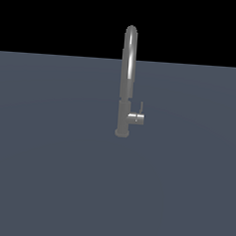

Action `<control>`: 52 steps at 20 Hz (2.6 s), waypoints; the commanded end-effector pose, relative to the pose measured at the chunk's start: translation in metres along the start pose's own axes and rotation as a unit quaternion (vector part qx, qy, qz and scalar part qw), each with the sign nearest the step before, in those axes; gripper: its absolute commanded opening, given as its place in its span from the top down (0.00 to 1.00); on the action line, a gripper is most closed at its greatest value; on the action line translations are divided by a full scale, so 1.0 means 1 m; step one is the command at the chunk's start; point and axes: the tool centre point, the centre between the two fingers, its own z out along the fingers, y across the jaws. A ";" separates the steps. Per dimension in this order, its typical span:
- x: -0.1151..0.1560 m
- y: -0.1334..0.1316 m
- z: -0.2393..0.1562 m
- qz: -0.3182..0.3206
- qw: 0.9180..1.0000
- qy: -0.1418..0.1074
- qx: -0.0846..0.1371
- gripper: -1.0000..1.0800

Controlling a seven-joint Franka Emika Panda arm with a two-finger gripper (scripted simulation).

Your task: Turn on the faucet by rotating a designated handle.

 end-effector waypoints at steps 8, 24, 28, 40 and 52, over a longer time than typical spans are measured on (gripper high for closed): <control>0.007 0.000 0.001 0.008 1.000 -0.007 0.007 1.00; 0.075 0.004 0.012 0.086 0.990 -0.080 0.082 1.00; 0.099 0.008 0.019 0.114 0.982 -0.106 0.108 1.00; 0.167 0.024 0.048 0.197 0.944 -0.183 0.189 1.00; 0.230 0.047 0.093 0.279 0.883 -0.262 0.271 1.00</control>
